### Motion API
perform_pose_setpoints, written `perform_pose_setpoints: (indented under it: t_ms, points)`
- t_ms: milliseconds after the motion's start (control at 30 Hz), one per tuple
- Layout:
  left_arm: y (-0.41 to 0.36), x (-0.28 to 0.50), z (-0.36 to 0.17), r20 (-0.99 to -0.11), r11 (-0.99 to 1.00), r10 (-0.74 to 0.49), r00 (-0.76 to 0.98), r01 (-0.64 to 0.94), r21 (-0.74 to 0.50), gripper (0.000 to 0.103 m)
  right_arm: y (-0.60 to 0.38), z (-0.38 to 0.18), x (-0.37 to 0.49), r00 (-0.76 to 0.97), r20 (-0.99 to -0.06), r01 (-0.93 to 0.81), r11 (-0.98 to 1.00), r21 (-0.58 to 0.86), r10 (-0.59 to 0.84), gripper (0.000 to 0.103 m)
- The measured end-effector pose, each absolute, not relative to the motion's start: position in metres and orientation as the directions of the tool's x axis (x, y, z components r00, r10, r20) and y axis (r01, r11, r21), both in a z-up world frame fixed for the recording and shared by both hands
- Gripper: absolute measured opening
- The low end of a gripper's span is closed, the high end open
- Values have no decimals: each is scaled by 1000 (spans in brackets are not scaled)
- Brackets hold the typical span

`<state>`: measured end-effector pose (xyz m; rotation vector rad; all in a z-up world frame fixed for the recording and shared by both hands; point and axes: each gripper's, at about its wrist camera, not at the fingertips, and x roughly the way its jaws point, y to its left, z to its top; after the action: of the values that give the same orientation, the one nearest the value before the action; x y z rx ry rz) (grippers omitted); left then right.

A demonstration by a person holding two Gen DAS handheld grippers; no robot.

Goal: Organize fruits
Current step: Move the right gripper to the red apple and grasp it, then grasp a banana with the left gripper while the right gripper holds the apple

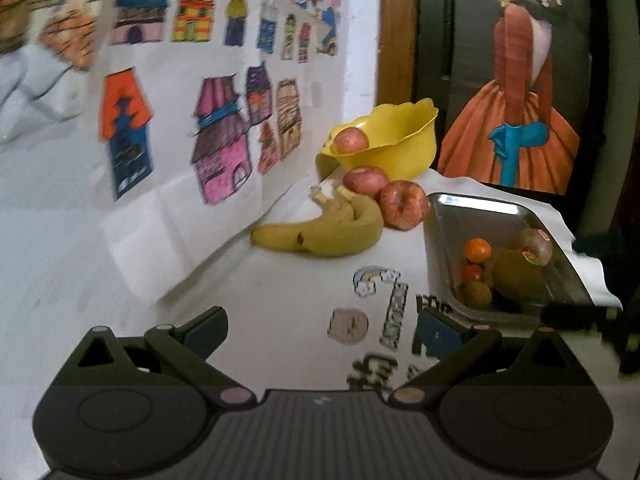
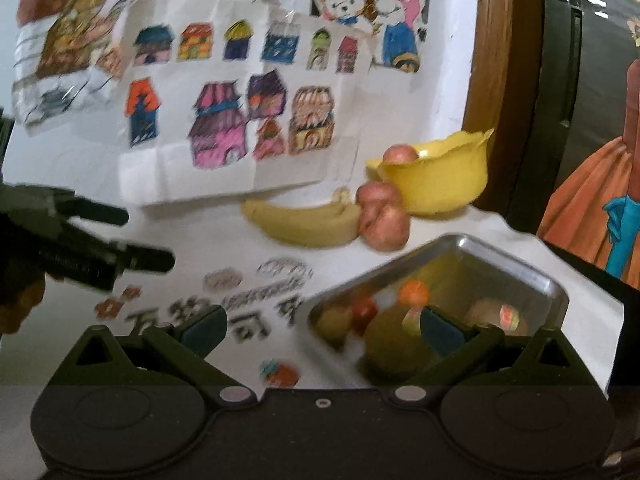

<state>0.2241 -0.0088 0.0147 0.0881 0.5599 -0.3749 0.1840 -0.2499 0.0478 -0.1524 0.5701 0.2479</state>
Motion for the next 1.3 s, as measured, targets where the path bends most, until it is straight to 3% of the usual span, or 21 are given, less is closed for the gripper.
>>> perform_pose_setpoints:
  t_ms: [200, 567, 1300]
  points:
    - [-24, 262, 11, -510, 907, -362, 781, 420, 0, 103, -266, 52, 258, 790, -575, -309, 948, -73, 213, 102]
    - [-56, 317, -13, -530, 860, -399, 748, 505, 66, 103, -291, 15, 391, 690, -685, -172, 972, 161, 236, 99]
    - [-61, 360, -28, -571, 832, -441, 693, 554, 31, 99, -296, -2, 442, 582, -746, -173, 946, 275, 323, 66]
